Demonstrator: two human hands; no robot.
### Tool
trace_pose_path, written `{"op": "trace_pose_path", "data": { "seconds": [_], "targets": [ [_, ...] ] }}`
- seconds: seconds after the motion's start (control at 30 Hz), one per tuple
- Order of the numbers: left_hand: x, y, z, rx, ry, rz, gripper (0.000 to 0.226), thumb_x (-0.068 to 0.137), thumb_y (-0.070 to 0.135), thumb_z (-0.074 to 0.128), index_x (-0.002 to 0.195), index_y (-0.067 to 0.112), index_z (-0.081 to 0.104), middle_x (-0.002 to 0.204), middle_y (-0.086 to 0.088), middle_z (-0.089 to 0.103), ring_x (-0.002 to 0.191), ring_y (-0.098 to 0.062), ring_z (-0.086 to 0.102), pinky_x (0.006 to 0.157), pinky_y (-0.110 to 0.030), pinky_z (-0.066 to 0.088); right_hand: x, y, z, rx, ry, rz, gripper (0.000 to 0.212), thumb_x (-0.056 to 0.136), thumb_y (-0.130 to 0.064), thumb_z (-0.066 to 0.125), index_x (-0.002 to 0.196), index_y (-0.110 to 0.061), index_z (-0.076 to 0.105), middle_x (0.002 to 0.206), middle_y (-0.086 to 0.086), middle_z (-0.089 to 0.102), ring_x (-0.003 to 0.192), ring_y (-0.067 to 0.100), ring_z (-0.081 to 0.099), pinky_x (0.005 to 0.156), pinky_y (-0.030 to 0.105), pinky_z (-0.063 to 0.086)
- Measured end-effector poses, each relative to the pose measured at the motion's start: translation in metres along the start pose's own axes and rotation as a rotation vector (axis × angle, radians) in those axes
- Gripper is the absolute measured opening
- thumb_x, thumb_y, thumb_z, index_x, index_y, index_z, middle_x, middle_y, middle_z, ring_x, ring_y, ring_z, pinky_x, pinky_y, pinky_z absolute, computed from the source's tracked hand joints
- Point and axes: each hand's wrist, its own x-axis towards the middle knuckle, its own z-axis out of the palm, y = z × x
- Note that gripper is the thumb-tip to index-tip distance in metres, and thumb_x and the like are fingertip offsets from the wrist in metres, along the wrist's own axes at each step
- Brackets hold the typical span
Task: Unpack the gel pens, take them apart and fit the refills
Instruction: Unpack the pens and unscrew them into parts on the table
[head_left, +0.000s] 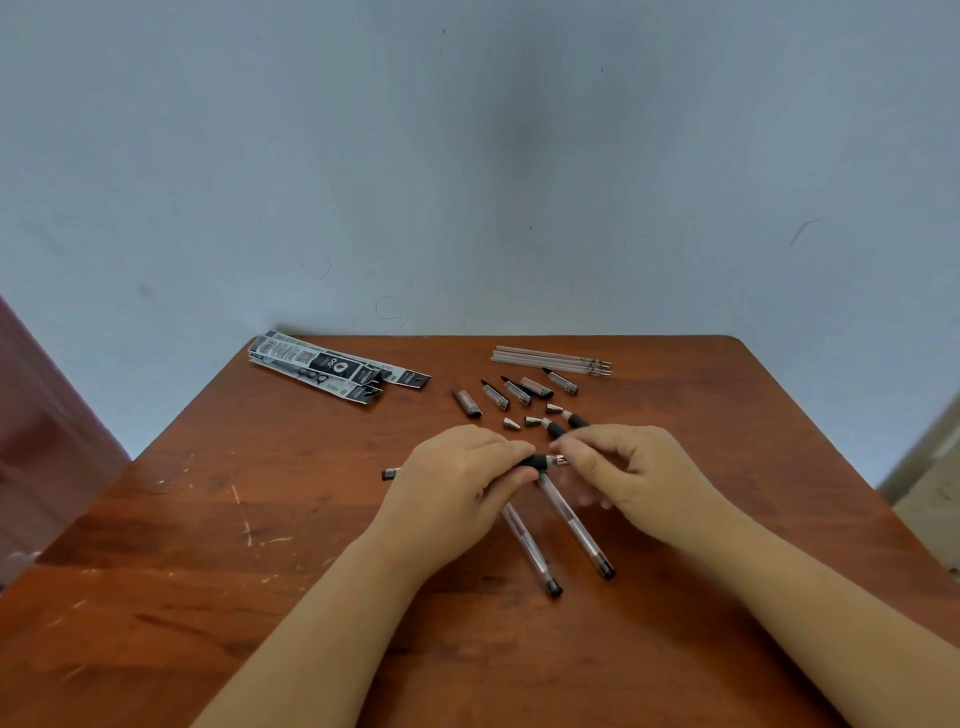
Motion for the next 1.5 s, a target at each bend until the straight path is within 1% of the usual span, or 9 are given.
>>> {"op": "trace_pose_path", "data": {
  "seconds": [0.27,0.4,0.53,0.73,0.9,1.03,1.3,1.43,1.5],
  "targets": [
    [0.001,-0.005,0.000,-0.026,0.035,-0.076,0.036,0.079,0.036,0.044,0.090,0.016,0.071,0.075,0.006,0.072,0.067,-0.007,0.065,0.062,-0.017,0.050,-0.001,0.000,-0.013,-0.029,0.107,0.016,0.028,0.078,-0.013,0.063,0.070,-0.039,0.055,0.069,-0.014,0.061,0.064,-0.002,0.057,0.057,0.006,0.044],
    [0.003,-0.010,-0.003,-0.029,0.098,-0.142,0.029,0.080,0.035,0.050,0.091,0.017,0.070,0.074,0.005,0.070,0.068,-0.008,0.062,0.059,-0.007,0.039,0.003,0.004,-0.022,-0.039,0.217,0.101,0.026,0.079,-0.011,0.063,0.072,-0.035,0.054,0.076,-0.010,0.062,0.072,0.007,0.059,0.053,0.009,0.044],
    [0.003,-0.016,-0.002,-0.028,0.153,-0.214,0.026,0.089,0.024,0.052,0.112,0.017,0.062,0.102,0.002,0.066,0.095,-0.012,0.057,0.075,-0.011,0.033,0.016,0.016,-0.031,-0.116,0.311,0.215,0.016,0.082,-0.014,0.061,0.086,-0.028,0.057,0.090,-0.001,0.065,0.086,0.013,0.060,0.075,0.021,0.042],
    [0.003,-0.019,-0.002,-0.051,0.181,-0.241,0.027,0.092,0.027,0.045,0.116,0.021,0.056,0.108,0.006,0.061,0.100,-0.007,0.052,0.080,-0.011,0.032,0.055,0.027,-0.027,-0.435,0.187,0.291,0.017,0.081,-0.013,0.061,0.097,-0.010,0.067,0.105,0.006,0.065,0.094,0.014,0.054,0.084,0.022,0.037],
    [0.001,-0.021,-0.002,-0.061,0.195,-0.243,0.029,0.093,0.029,0.042,0.118,0.022,0.054,0.110,0.007,0.060,0.103,-0.007,0.050,0.086,-0.016,0.036,0.073,0.034,-0.016,-0.454,0.159,0.325,0.007,0.079,-0.015,0.063,0.085,-0.012,0.066,0.098,0.005,0.066,0.085,0.011,0.050,0.079,0.023,0.041],
    [0.002,-0.022,0.001,-0.074,0.264,-0.202,0.036,0.084,0.032,0.040,0.106,0.016,0.064,0.096,0.000,0.067,0.091,-0.015,0.058,0.080,-0.025,0.045,0.074,0.036,-0.010,-0.469,0.147,0.327,0.004,0.079,-0.016,0.064,0.081,-0.012,0.065,0.088,0.000,0.060,0.083,0.010,0.049,0.077,0.022,0.037],
    [0.003,-0.023,-0.001,-0.079,0.250,-0.172,0.027,0.090,0.027,0.048,0.112,0.018,0.061,0.103,0.004,0.064,0.098,-0.012,0.055,0.080,-0.017,0.034,0.060,0.018,-0.013,-0.325,0.231,0.262,0.008,0.083,-0.020,0.059,0.085,-0.015,0.065,0.088,-0.002,0.060,0.079,0.010,0.050,0.066,0.021,0.036],
    [0.004,-0.020,-0.002,-0.038,0.141,-0.131,0.018,0.072,0.024,0.060,0.087,0.020,0.070,0.075,0.007,0.068,0.070,-0.011,0.063,0.063,-0.015,0.041,0.032,-0.009,-0.014,-0.218,0.055,0.158,0.010,0.087,-0.028,0.051,0.082,-0.031,0.059,0.075,-0.019,0.056,0.065,-0.005,0.050,0.055,0.011,0.033],
    [0.003,-0.018,0.000,-0.048,0.121,-0.077,0.018,0.068,0.026,0.060,0.082,0.022,0.070,0.071,0.010,0.067,0.066,-0.006,0.061,0.061,-0.012,0.041,0.020,-0.012,-0.008,-0.217,0.009,0.112,0.013,0.087,-0.029,0.050,0.080,-0.039,0.056,0.072,-0.019,0.058,0.063,-0.011,0.050,0.056,0.009,0.039]
  ]
}}
